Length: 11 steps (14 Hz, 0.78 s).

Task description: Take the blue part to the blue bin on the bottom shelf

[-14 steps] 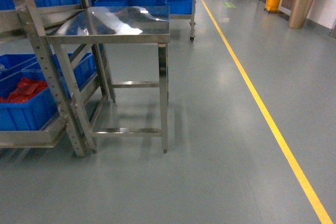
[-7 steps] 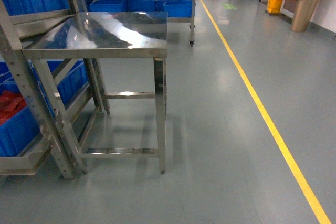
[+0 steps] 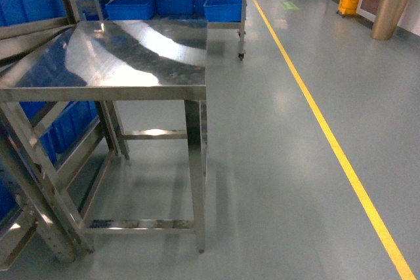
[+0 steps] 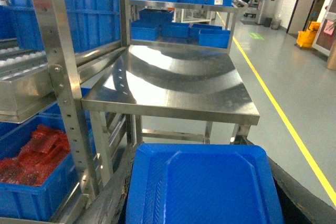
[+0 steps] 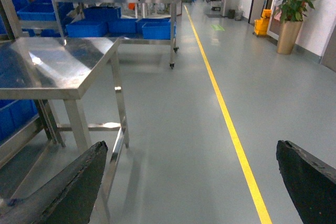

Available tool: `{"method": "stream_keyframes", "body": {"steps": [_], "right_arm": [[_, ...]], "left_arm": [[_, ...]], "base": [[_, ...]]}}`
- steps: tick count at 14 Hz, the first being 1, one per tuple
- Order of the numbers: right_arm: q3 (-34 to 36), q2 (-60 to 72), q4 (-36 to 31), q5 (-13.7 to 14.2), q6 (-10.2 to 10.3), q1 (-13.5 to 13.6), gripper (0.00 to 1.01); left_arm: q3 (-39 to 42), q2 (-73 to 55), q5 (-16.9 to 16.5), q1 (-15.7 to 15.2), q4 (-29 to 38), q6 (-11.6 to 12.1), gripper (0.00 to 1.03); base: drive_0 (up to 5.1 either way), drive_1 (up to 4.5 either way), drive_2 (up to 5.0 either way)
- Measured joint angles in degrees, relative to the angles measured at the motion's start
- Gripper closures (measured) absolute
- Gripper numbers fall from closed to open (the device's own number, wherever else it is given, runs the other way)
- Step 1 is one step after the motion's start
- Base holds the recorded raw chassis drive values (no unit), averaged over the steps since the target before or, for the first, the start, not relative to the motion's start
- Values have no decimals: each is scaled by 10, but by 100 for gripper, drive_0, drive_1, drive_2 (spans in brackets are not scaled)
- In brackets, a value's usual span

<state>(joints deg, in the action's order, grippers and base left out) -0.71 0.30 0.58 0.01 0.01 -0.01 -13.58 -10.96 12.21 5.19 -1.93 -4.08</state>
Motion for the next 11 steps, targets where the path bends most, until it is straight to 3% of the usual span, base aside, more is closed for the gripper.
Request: {"method": "stream_keyframes", "body": {"steps": [7, 11], "right_arm": [[0, 0, -3, 0, 0, 0, 3], [0, 0, -2, 0, 0, 0, 3]], "left_arm": [[0, 3, 0, 0, 2, 0, 58], [0, 3, -2, 0, 2, 0, 58]], "base": [[0, 0, 0], [-472, 260, 260]]}}
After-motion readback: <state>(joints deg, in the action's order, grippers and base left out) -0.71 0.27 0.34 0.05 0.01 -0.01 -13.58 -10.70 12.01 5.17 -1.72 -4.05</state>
